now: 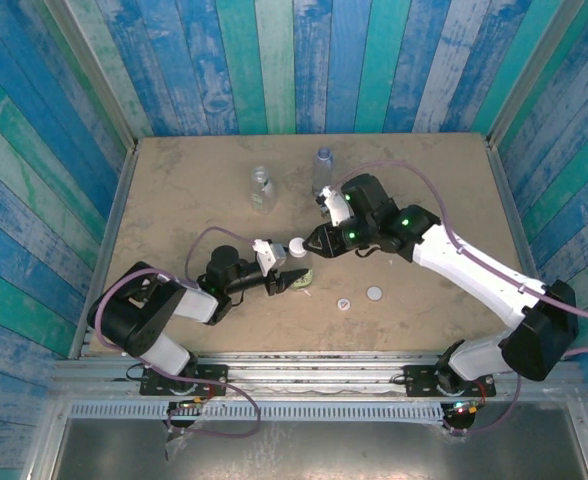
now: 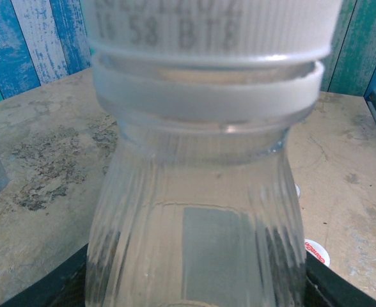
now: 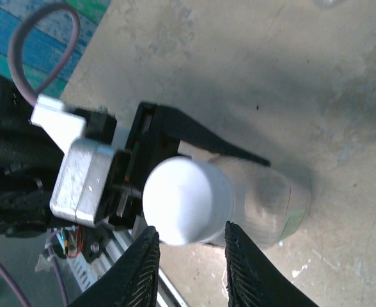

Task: Screw on the bottle caps

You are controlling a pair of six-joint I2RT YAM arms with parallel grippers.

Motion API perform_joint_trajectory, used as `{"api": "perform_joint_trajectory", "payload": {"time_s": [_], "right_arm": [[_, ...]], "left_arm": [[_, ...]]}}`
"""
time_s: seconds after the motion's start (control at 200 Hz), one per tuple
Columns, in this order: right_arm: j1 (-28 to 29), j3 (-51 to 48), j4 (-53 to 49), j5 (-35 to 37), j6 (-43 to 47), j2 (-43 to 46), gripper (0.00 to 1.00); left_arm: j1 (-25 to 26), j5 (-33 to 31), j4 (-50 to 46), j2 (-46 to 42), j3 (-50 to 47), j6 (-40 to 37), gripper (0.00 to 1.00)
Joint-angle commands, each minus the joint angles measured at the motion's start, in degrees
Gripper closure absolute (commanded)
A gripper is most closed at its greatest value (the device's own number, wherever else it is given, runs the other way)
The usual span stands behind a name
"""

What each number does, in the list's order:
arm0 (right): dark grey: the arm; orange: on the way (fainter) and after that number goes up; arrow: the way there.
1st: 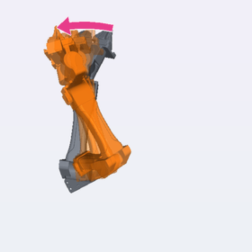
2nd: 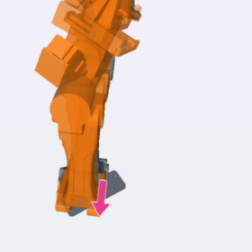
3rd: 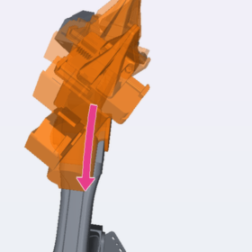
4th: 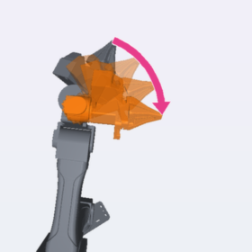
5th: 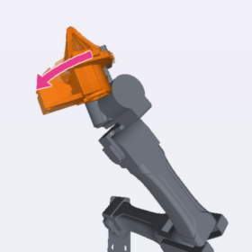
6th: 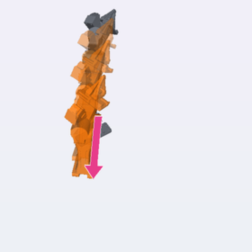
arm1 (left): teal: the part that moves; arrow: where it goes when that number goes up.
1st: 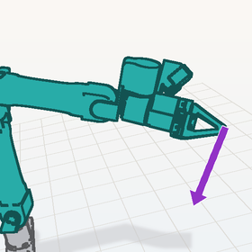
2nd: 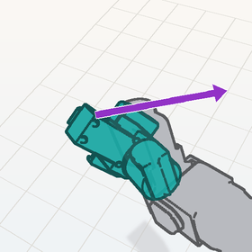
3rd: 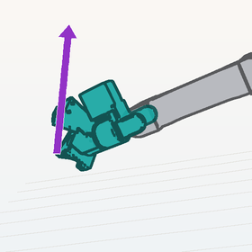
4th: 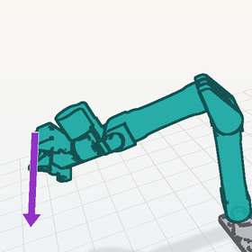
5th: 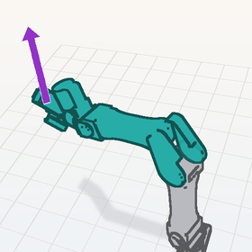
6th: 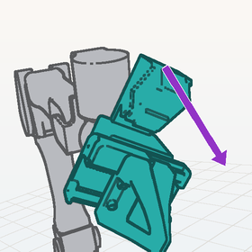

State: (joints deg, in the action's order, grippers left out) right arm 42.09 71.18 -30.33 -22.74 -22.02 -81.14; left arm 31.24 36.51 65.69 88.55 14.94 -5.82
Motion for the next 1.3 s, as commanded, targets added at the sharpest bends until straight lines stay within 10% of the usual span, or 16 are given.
{"api": "perform_joint_trajectory", "payload": {"time_s": [0.0, 0.576, 0.741, 1.002, 1.297], "right_arm": [[-0.69, 3.11, 1.23, -0.33, 2.15, -2.77, 0.69], [-0.29, -6.31, 2.34, -10.39, -1.18, 2.92, 0.93], [-0.3, -5.67, 1.23, -5.73, 2.74, 6.2, 0.87], [-0.28, -0.73, -7.65, -2.41, 31.54, 8.65, 0.4], [-0.27, 7.95, -19.57, -0.3, 60.67, 5.17, 0.33]], "left_arm": [[0.31, 1.45, -1.88, 1.52, 0.49, -0.73, 0.46], [0.31, 1.1, -2.14, 1.4, 0.76, -1.25, 0.46], [0.34, 1.72, -3.84, 0.0, 1.28, -1.99, 0.46], [0.4, 3.8, -17.91, -7.13, 4.68, -7.84, 0.49], [0.4, 3.54, -29.66, -13.78, 8.15, -12.87, 0.51]]}}
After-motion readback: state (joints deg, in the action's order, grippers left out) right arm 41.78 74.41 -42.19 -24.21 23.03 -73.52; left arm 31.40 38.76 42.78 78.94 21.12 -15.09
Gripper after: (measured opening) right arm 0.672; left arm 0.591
